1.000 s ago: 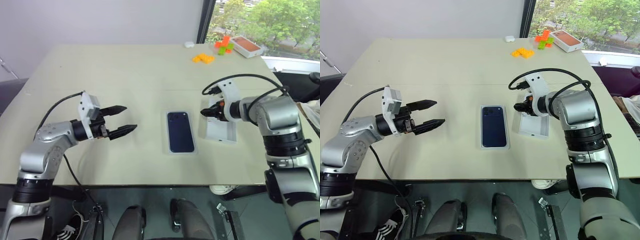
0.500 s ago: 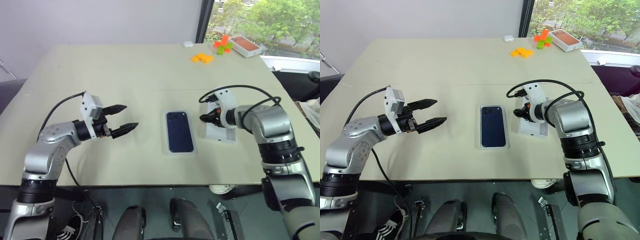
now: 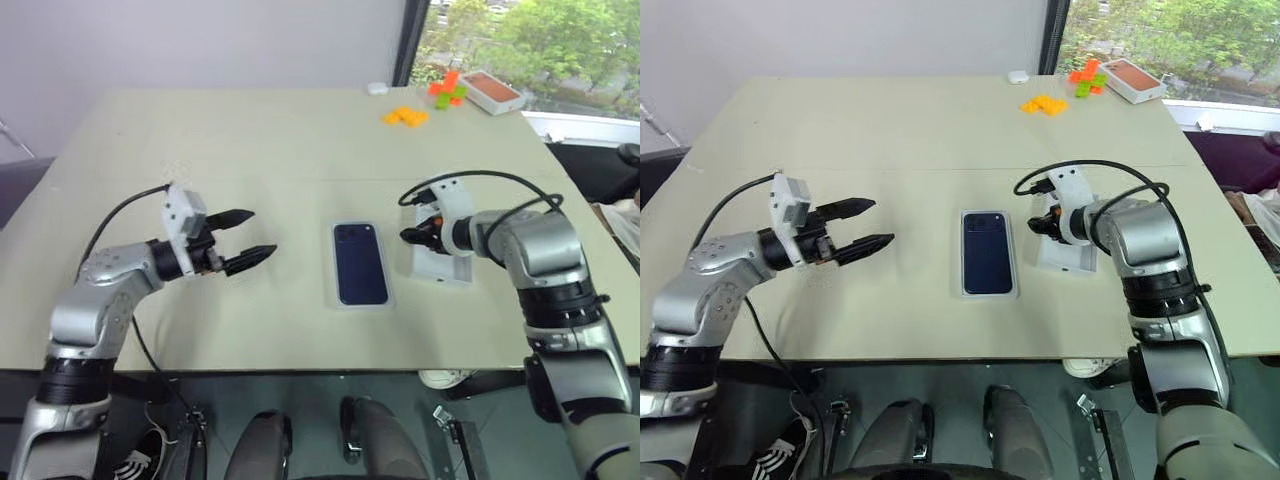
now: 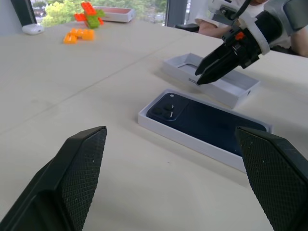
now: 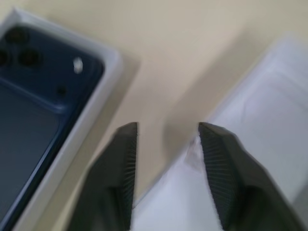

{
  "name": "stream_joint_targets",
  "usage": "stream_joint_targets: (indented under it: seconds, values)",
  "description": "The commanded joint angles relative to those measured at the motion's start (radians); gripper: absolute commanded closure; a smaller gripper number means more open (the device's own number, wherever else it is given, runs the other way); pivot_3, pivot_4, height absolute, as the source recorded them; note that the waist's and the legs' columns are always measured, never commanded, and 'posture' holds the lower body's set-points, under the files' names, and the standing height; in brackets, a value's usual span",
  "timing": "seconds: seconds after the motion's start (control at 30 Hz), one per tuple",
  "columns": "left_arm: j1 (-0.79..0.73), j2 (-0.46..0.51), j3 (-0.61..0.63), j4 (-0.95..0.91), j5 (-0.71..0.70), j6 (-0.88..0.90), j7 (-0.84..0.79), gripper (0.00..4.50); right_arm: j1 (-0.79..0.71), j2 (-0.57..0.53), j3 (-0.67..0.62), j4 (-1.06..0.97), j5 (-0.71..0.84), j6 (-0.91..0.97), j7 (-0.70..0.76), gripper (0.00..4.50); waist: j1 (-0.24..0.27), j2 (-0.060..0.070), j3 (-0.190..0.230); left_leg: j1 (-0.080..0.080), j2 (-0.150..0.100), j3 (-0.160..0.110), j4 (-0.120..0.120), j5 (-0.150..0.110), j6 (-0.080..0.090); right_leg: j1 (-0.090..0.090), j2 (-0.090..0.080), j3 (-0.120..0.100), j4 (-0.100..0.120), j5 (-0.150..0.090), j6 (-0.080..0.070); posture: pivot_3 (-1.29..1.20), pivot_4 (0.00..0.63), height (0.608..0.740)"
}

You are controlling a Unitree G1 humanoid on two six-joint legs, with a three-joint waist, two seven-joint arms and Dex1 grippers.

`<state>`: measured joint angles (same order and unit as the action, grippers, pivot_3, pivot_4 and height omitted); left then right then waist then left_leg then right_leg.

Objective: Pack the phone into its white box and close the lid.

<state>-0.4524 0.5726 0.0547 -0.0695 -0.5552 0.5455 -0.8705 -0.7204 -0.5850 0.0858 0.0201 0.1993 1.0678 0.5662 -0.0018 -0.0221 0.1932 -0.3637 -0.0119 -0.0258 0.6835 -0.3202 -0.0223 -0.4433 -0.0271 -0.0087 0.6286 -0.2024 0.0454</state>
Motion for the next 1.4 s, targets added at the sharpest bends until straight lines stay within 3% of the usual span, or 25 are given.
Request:
stream_joint_targets:
  seconds: [0.03, 0.43, 0.47, 0.53, 0.7, 1.07, 1.4]
  values:
    - [-0.055, -0.033, -0.065, 0.031, 0.036, 0.079, 0.055, 1.76, 0.016, -0.009, 0.026, -0.048, -0.03, -0.209, 0.034, 4.17, -0.009, 0.0, 0.0, 0.0, 0.0, 0.0, 0.0, 0.0, 0.0, 0.0, 0.0, 0.0, 0.0, 0.0, 0.0, 0.0, 0.15, 0.74]
    - [-0.056, -0.037, -0.051, 0.028, 0.044, 0.1, 0.062, 1.76, 0.008, 0.0, 0.024, 0.012, -0.047, -0.27, 0.061, 4.17, -0.012, 0.0, 0.0, 0.0, 0.002, 0.002, -0.001, -0.001, 0.002, -0.003, 0.0, 0.002, 0.001, 0.001, 0.001, 0.0, 0.15, 0.74]
    - [-0.052, -0.038, -0.053, 0.027, 0.042, 0.105, 0.061, 1.79, 0.013, -0.001, 0.026, 0.005, -0.046, -0.274, 0.07, 4.35, -0.012, 0.0, 0.0, 0.0, 0.002, 0.003, -0.001, -0.001, 0.002, -0.003, 0.0, 0.002, 0.001, 0.001, 0.001, 0.0, 0.15, 0.74]
    - [-0.041, -0.045, -0.057, 0.021, 0.028, 0.122, 0.056, 2.33, 0.034, -0.022, 0.049, -0.011, -0.058, -0.291, 0.098, 4.5, -0.012, 0.0, 0.0, 0.0, 0.002, 0.003, 0.0, -0.001, 0.002, -0.002, -0.001, 0.003, 0.0, 0.001, 0.001, 0.0, 0.15, 0.74]
    - [-0.03, -0.079, -0.095, 0.018, 0.068, 0.132, 0.1, 4.47, 0.071, -0.083, 0.114, -0.017, -0.113, -0.377, 0.158, 4.5, -0.009, 0.0, 0.0, -0.001, 0.002, 0.003, -0.001, -0.001, 0.002, -0.002, -0.001, 0.003, 0.0, 0.001, 0.001, 0.0, 0.15, 0.74]
    - [-0.079, -0.127, -0.216, 0.062, 0.143, 0.192, 0.106, 4.47, 0.096, -0.146, 0.177, -0.043, -0.137, -0.405, 0.292, 4.5, -0.012, 0.0, 0.0, 0.0, 0.001, 0.003, 0.0, -0.001, 0.002, -0.002, 0.0, 0.003, 0.0, 0.001, 0.001, 0.0, 0.15, 0.74]
    - [-0.221, -0.238, -0.286, 0.305, 0.241, 0.149, 0.095, 4.47, 0.148, -0.17, 0.208, -0.087, -0.159, -0.413, 0.363, 4.5, -0.012, 0.0, 0.0, 0.001, 0.001, 0.004, 0.0, -0.001, 0.002, -0.001, 0.0, 0.003, 0.0, 0.001, 0.001, 0.0, 0.15, 0.74]
